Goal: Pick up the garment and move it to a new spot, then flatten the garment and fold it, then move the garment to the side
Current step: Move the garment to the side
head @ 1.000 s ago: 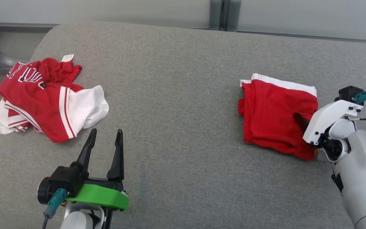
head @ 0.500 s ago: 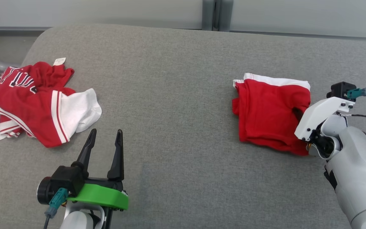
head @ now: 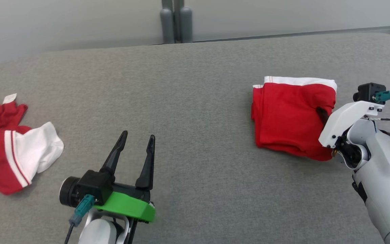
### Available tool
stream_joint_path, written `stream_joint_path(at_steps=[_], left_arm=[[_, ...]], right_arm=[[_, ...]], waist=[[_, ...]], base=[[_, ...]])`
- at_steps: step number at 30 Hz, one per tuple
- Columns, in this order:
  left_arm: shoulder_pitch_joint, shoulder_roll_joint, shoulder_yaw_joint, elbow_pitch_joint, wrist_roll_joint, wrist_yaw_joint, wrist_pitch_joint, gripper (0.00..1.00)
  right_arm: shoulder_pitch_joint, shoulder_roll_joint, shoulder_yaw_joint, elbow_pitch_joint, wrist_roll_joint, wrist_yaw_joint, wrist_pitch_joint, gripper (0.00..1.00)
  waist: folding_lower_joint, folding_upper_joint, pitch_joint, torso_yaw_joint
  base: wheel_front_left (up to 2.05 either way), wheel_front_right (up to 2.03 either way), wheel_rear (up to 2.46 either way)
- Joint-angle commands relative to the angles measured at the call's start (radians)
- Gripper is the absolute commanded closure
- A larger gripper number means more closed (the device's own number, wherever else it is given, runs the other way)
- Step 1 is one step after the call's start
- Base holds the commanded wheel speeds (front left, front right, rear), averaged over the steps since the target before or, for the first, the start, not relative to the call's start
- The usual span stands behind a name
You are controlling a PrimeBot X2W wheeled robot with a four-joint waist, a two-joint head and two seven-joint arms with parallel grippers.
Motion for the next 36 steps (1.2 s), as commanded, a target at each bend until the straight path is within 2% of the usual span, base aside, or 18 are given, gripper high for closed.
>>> stream_joint_path(at_steps=[1, 8, 14, 18, 25, 30, 36], left_arm=[[-0.021, 0.002, -0.006, 0.002, 0.008, -0.005, -0.003, 0.0], [-0.06, 0.002, -0.06, 0.033, 0.017, -0.006, -0.003, 0.0], [-0.093, 0.007, -0.092, 0.046, 0.023, -0.007, -0.003, 0.0], [-0.116, 0.023, -0.105, 0.052, 0.029, -0.007, -0.003, 0.0], [-0.178, 0.065, -0.127, 0.035, 0.043, -0.007, 0.014, 0.0], [-0.209, 0.086, -0.126, 0.005, 0.052, -0.003, 0.032, 0.0], [-0.233, 0.096, -0.125, -0.018, 0.056, 0.003, 0.038, 0.0]], right_arm=[[0.014, -0.009, 0.005, -0.006, 0.009, 0.0, -0.01, 1.0], [0.021, -0.019, 0.036, -0.024, 0.051, 0.0, -0.031, 1.0], [0.005, -0.047, 0.077, -0.059, 0.06, 0.0, -0.061, 1.0], [-0.026, -0.069, 0.118, -0.087, 0.065, 0.0, -0.096, 1.0], [-0.146, -0.172, 0.216, -0.091, 0.074, 0.0, -0.155, 1.0], [-0.251, -0.256, 0.255, -0.053, 0.073, 0.0, -0.182, 1.0], [-0.36, -0.353, 0.273, 0.057, 0.059, 0.0, -0.186, 1.0]], waist=[[0.0, 0.0, -0.014, -0.104], [0.0, 0.0, 0.006, -0.214], [0.0, 0.0, 0.049, -0.253], [0.0, 0.0, 0.104, -0.249], [0.0, 0.0, 0.26, -0.197], [0.0, 0.0, 0.357, -0.169], [0.0, 0.0, 0.427, -0.142]], base=[[0.0, 0.0, 0.0], [0.0, 0.0, 0.0], [0.0, 0.0, 0.0], [0.0, 0.0, 0.0], [0.0, 0.0, 0.0], [0.0, 0.0, 0.0], [0.0, 0.0, 0.0]])
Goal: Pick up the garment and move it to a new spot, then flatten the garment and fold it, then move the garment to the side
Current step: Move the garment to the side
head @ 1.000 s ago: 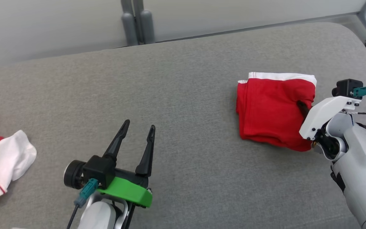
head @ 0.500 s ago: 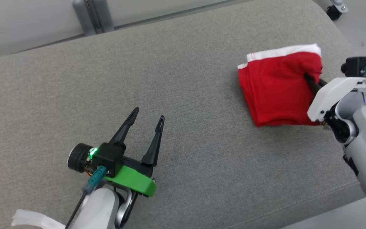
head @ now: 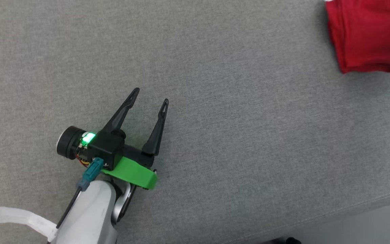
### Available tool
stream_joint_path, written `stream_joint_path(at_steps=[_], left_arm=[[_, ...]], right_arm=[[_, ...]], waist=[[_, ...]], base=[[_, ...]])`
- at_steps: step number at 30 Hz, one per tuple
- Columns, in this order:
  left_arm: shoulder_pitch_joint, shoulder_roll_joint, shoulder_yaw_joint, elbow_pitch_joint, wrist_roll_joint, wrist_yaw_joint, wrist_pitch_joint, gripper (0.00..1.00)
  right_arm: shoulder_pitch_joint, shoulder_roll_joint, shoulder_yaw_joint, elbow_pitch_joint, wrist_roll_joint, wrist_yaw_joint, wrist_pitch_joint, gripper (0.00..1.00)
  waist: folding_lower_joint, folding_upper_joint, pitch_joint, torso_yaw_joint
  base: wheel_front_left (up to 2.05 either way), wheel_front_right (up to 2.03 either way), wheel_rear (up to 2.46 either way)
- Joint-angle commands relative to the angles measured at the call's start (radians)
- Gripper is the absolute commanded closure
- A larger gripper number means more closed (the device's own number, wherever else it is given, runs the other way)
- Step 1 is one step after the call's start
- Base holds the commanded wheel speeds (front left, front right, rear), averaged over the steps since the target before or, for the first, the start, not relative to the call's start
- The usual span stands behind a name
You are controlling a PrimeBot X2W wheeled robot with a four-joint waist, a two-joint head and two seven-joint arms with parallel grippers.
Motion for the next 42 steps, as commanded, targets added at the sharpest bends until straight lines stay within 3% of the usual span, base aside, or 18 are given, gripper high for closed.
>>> stream_joint_path(at_steps=[1, 6, 7, 8, 9, 10, 11, 18, 23, 31, 42], left_arm=[[-0.02, 0.005, 0.001, -0.006, 0.006, 0.004, -0.001, 0.0], [-0.028, 0.009, 0.003, -0.004, -0.003, 0.009, -0.008, 0.0], [-0.027, 0.009, 0.003, -0.002, -0.006, 0.01, -0.009, 0.0], [-0.027, 0.01, 0.004, -0.001, -0.006, 0.011, -0.009, 0.0], [-0.028, 0.012, 0.005, 0.001, -0.008, 0.011, -0.01, 0.0], [-0.029, 0.013, 0.006, 0.003, -0.009, 0.011, -0.011, 0.0], [-0.029, 0.015, 0.006, 0.006, -0.009, 0.013, -0.012, 0.0], [-0.003, 0.002, 0.006, 0.027, -0.031, 0.018, -0.023, 0.0], [0.02, -0.006, 0.021, 0.043, -0.053, 0.023, -0.034, 0.0], [0.084, 0.006, 0.115, 0.031, -0.098, 0.058, -0.041, 0.0], [0.188, 0.028, 0.206, 0.018, -0.144, 0.099, -0.034, 0.0]], right_arm=[[-0.029, -0.02, 0.003, 0.028, -0.014, -0.001, -0.008, 1.0], [-0.087, -0.075, 0.02, 0.121, -0.049, -0.001, -0.037, 1.0], [-0.097, -0.077, 0.02, 0.143, -0.054, -0.001, -0.043, 0.92], [-0.105, -0.078, 0.022, 0.158, -0.06, -0.001, -0.052, 0.79], [-0.116, -0.082, 0.021, 0.177, -0.069, -0.001, -0.066, 0.58], [-0.123, -0.083, 0.017, 0.194, -0.072, -0.001, -0.079, 0.13], [-0.13, -0.079, 0.013, 0.217, -0.077, -0.001, -0.092, 0.0], [-0.15, -0.07, -0.006, 0.327, -0.139, -0.001, -0.24, 0.0], [-0.142, -0.046, -0.02, 0.292, -0.188, -0.001, -0.301, 0.0], [0.057, -0.002, -0.1, -0.044, -0.155, -0.001, -0.302, 0.0], [0.378, 0.08, -0.142, -0.328, -0.052, -0.001, -0.303, 0.0]], waist=[[-0.0001, 0.0, 0.089, 0.059], [-0.0001, 0.0, 0.105, 0.074], [-0.0001, 0.0, 0.106, 0.078], [-0.0001, 0.0, 0.107, 0.08], [-0.0001, 0.0, 0.108, 0.083], [-0.0001, 0.0, 0.108, 0.084], [-0.0001, 0.0, 0.107, 0.085], [-0.0001, 0.0, 0.045, 0.081], [-0.0001, 0.0, -0.049, 0.087], [-0.0001, 0.0, -0.234, 0.103], [-0.0001, 0.0, -0.429, 0.139]], base=[[0.0, 0.0, 0.0], [0.0, 0.0, 0.0], [0.0, 0.0, 0.0], [0.0, 0.0, 0.0], [0.0, 0.0, 0.0], [0.0, 0.0, 0.0], [0.0, 0.0, 0.0], [0.0, 0.0, 0.0], [0.0, 0.0, 0.0], [0.0, 0.0, 0.0], [0.0, 0.0, 0.0]])
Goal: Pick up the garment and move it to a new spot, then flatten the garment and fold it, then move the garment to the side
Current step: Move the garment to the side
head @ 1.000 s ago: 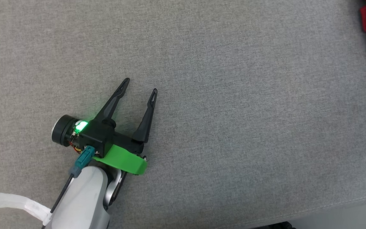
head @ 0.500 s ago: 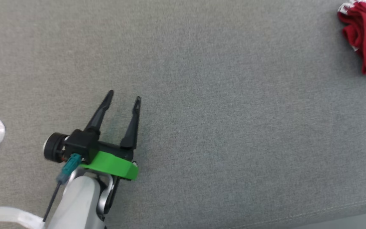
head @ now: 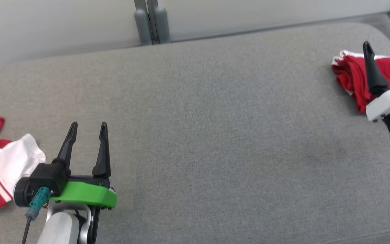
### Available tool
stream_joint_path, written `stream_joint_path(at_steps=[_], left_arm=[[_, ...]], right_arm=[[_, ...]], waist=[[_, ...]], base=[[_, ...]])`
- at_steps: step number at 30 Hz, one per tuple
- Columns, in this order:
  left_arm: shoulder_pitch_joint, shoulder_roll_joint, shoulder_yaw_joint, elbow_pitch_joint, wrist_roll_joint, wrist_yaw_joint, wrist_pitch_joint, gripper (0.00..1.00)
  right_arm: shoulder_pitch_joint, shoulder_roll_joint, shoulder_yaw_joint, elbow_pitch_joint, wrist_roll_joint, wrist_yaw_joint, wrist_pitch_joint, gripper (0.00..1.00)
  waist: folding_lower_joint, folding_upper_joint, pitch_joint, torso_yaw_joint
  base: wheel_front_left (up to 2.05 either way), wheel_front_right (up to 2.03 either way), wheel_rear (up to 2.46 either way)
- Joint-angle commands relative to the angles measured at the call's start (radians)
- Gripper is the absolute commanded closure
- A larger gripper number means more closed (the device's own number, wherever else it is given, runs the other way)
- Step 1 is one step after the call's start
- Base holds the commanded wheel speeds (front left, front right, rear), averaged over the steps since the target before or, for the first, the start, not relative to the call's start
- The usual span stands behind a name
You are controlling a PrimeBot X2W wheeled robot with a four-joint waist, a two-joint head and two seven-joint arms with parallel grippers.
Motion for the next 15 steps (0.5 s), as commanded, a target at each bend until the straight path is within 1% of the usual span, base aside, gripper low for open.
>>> stream_joint_path(at_steps=[1, 3, 5, 8, 10, 15], left_arm=[[0.025, 0.007, 0.005, 0.005, -0.008, 0.008, 0.004, 0.0], [0.041, 0.005, 0.018, 0.011, -0.023, 0.016, 0.007, 0.0], [0.056, 0.003, 0.026, 0.019, -0.037, 0.02, 0.006, 0.0], [0.077, 0.004, 0.034, 0.048, -0.042, 0.02, 0.003, 0.0], [0.083, 0.004, 0.04, 0.062, -0.039, 0.027, 0.001, 0.0], [0.094, -0.005, 0.041, 0.083, -0.025, 0.029, -0.005, 0.0]], right_arm=[[0.043, 0.006, -0.014, -0.023, 0.012, -0.002, -0.002, 0.0], [0.1, 0.028, -0.035, -0.072, 0.035, -0.001, -0.002, 0.0], [0.153, 0.034, -0.061, -0.114, 0.024, -0.002, -0.002, 0.0], [0.243, 0.072, -0.076, -0.18, 0.017, -0.001, -0.002, 0.0], [0.29, 0.086, -0.09, -0.216, 0.008, -0.001, -0.002, 0.0], [0.398, 0.132, -0.122, -0.273, -0.036, -0.001, -0.002, 0.0]], waist=[[0.0001, 0.0, -0.1, 0.03], [0.0001, 0.0, -0.111, 0.036], [0.0001, 0.0, -0.12, 0.041], [0.0001, 0.0, -0.13, 0.046], [0.0001, 0.0, -0.132, 0.048], [0.0001, 0.0, -0.13, 0.059]], base=[[0.0, 0.0, 0.0], [0.0, 0.0, 0.0], [0.0, 0.0, 0.0], [0.0, 0.0, 0.0], [0.0, 0.0, 0.0], [0.0, 0.0, 0.0]])
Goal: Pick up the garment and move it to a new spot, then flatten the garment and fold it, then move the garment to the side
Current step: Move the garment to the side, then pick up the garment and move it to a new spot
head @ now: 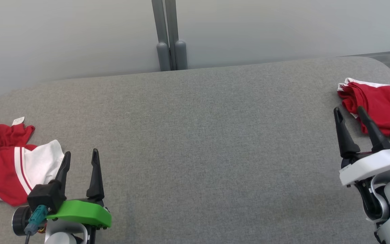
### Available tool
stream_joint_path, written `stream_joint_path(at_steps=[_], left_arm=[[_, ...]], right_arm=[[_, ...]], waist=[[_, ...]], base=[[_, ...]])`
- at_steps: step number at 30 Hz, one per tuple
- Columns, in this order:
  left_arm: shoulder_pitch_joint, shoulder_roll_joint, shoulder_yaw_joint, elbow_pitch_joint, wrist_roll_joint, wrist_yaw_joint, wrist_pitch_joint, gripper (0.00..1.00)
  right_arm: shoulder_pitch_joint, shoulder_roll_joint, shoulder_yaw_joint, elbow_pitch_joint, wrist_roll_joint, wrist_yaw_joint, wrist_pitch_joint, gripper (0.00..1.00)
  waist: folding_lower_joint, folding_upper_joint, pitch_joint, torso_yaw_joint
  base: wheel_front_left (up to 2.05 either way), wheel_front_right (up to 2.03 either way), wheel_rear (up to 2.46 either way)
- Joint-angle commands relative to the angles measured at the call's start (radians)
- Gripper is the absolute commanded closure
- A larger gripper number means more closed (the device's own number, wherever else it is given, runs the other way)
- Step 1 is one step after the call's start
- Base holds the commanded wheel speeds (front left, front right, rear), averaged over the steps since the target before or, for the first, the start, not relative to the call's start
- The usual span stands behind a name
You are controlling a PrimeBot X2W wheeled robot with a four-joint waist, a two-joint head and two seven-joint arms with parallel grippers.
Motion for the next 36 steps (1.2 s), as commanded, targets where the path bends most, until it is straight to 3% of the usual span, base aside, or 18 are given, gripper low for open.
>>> stream_joint_path(at_steps=[1, 9, 18, 24, 36], left_arm=[[0.014, -0.002, 0.002, 0.004, 0.017, -0.002, -0.007, 0.0], [0.008, -0.018, 0.004, 0.014, 0.035, -0.02, -0.008, 0.0], [0.0, -0.029, 0.016, 0.02, 0.053, -0.035, -0.008, 0.0], [-0.012, -0.036, 0.035, 0.02, 0.057, -0.024, -0.007, 0.0], [-0.014, -0.018, 0.07, 0.03, 0.059, -0.005, -0.008, 0.0]], right_arm=[[0.025, 0.006, -0.009, -0.014, -0.022, 0.0, -0.002, 0.0], [0.098, 0.06, -0.036, -0.037, -0.12, 0.0, -0.002, 0.0], [0.108, 0.077, -0.036, -0.043, -0.137, 0.0, 0.0, 0.0], [0.12, 0.099, -0.027, -0.047, -0.126, 0.0, 0.007, 0.0], [0.094, 0.136, 0.033, -0.027, -0.123, 0.0, 0.003, 0.0]], waist=[[0.0001, 0.0, 0.003, 0.005], [0.0001, 0.0, 0.006, 0.015], [0.0001, 0.0, 0.002, 0.033], [0.0001, 0.0, 0.004, 0.124], [0.0001, 0.0, 0.017, 0.379]], base=[[0.0, 0.0, 0.0], [0.0, 0.0, 0.0], [0.0, 0.0, 0.0], [0.0, 0.0, 0.0], [0.0, 0.0, 0.0]])
